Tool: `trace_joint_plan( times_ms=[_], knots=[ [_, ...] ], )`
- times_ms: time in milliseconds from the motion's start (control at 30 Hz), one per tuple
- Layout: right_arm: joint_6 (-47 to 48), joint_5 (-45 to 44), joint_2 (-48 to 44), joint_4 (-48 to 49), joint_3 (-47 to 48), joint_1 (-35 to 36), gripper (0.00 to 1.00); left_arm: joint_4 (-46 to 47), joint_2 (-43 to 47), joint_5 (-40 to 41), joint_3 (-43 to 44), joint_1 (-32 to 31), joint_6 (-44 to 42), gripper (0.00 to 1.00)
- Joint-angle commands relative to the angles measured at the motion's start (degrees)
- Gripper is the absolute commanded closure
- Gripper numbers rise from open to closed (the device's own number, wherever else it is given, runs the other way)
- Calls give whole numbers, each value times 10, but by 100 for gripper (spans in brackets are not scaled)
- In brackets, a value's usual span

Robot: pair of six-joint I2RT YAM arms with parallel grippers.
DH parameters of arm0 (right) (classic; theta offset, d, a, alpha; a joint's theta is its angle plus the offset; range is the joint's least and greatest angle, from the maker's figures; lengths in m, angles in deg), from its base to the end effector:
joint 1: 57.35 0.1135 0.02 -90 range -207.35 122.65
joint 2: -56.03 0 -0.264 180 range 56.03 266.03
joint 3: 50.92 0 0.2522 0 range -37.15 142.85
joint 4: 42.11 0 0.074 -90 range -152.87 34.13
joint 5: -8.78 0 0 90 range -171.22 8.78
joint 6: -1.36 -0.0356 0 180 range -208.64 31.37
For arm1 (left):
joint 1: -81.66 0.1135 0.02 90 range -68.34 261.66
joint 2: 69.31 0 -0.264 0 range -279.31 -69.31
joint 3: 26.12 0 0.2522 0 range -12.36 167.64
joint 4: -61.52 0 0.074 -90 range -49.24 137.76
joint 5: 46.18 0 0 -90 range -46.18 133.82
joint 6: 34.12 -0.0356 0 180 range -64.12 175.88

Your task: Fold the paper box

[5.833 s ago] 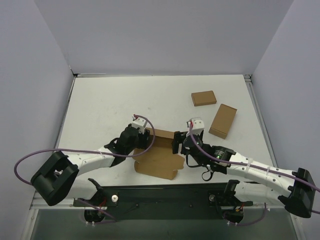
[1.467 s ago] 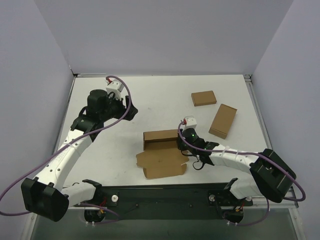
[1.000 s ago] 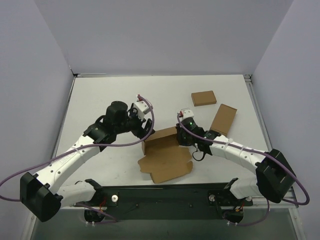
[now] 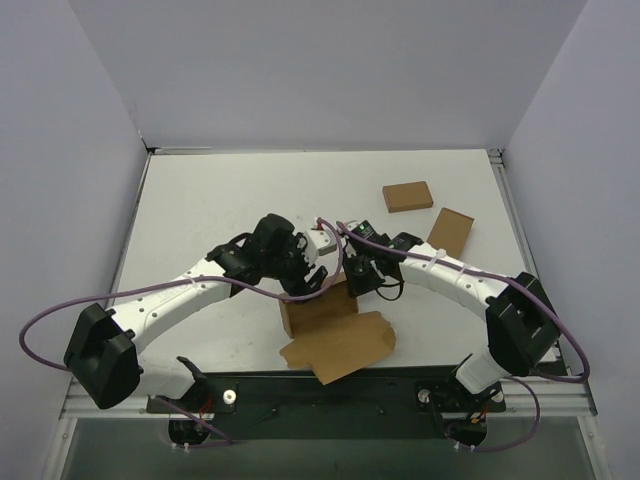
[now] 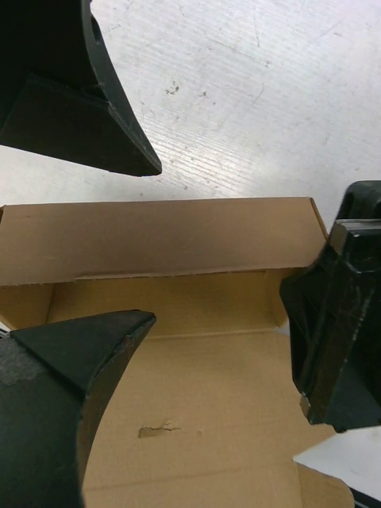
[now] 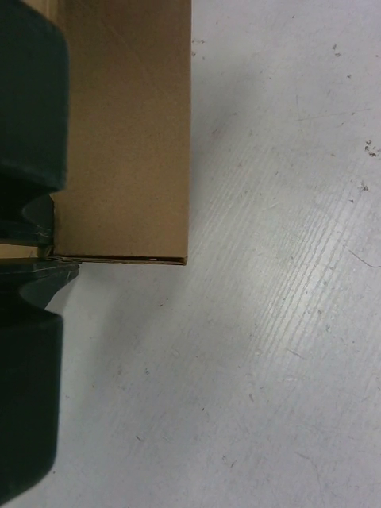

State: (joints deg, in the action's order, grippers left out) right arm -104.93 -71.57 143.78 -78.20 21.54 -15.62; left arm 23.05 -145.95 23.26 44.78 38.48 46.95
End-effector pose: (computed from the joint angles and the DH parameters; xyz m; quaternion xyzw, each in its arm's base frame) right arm 0.2356 0.2181 0.2256 -0.2342 0.9112 0.2292 0.2497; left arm 0.2006 -0.2054 0.2703 0.4605 0.7838 -0.2698 0.3174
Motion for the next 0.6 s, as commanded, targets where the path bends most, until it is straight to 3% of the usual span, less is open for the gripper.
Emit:
trace_joint_plan(
  times_ms=[0, 233, 567],
  knots=[
    [-6, 13, 5, -30, 26, -7, 100, -9, 0, 35, 20, -15, -14, 22],
    [-14, 33, 4, -40, 34, -14, 100, -9, -8, 95, 12, -47, -30, 31],
    [-14, 57, 17, -54, 47, -17, 99, 0, -14, 145, 2, -77, -46, 60]
  ],
)
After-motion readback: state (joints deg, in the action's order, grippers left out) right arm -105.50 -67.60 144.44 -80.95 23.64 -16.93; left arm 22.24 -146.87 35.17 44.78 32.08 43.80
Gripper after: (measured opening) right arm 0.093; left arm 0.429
